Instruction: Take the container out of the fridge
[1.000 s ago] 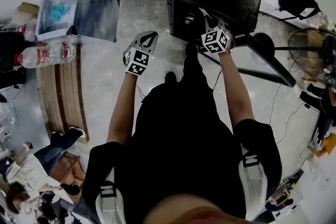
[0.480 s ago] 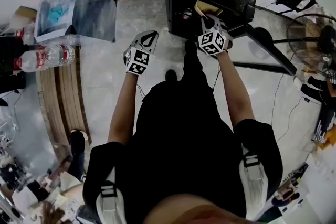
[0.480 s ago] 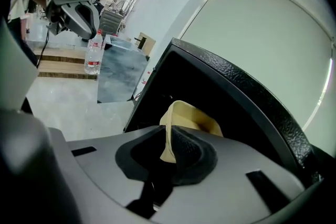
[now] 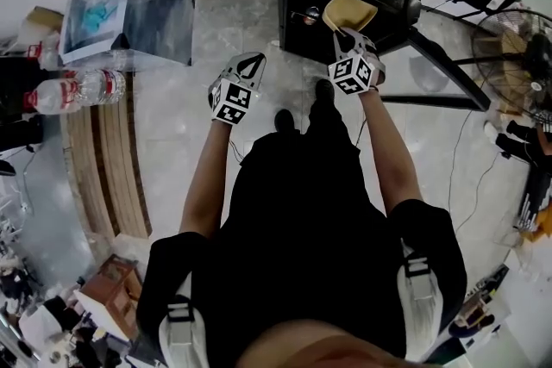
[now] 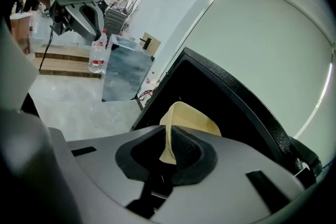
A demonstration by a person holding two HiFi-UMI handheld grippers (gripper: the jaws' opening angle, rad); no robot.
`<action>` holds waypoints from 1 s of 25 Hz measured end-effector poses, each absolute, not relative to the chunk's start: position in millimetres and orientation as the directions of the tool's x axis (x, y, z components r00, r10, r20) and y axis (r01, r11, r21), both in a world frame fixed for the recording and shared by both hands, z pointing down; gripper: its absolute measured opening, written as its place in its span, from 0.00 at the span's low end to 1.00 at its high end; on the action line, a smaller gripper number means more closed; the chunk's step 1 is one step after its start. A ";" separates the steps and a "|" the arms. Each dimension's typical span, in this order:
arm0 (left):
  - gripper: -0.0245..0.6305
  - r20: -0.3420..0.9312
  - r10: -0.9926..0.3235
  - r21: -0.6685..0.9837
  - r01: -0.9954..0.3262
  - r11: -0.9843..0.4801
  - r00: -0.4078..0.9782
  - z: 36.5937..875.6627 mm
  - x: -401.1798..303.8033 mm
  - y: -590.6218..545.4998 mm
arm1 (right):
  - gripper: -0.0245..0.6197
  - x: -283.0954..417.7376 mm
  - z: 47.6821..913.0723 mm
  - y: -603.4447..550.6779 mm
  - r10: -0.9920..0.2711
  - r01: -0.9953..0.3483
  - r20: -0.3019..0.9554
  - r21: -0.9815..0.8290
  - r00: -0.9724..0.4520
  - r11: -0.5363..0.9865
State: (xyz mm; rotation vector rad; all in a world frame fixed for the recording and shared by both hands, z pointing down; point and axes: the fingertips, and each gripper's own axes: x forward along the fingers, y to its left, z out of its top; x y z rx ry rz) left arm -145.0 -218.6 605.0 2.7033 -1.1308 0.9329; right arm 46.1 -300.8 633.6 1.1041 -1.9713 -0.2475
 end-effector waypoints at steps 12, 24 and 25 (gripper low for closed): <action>0.07 0.544 -0.661 -0.166 -0.706 -0.688 0.517 596.7 -116.1 -194.6 | 0.09 55.0 632.1 -267.9 -0.740 -0.534 0.591 0.532 -0.321 0.657; 0.07 0.559 -0.677 -0.142 -0.749 -0.647 0.479 602.3 -60.3 -119.7 | 0.09 84.2 630.7 -205.0 -0.697 -0.460 0.599 0.528 -0.395 0.714; 0.07 0.560 -0.679 -0.141 -0.753 -0.642 0.474 603.1 -57.3 -112.4 | 0.09 86.1 631.6 -198.2 -0.692 -0.453 0.600 0.527 -0.401 0.719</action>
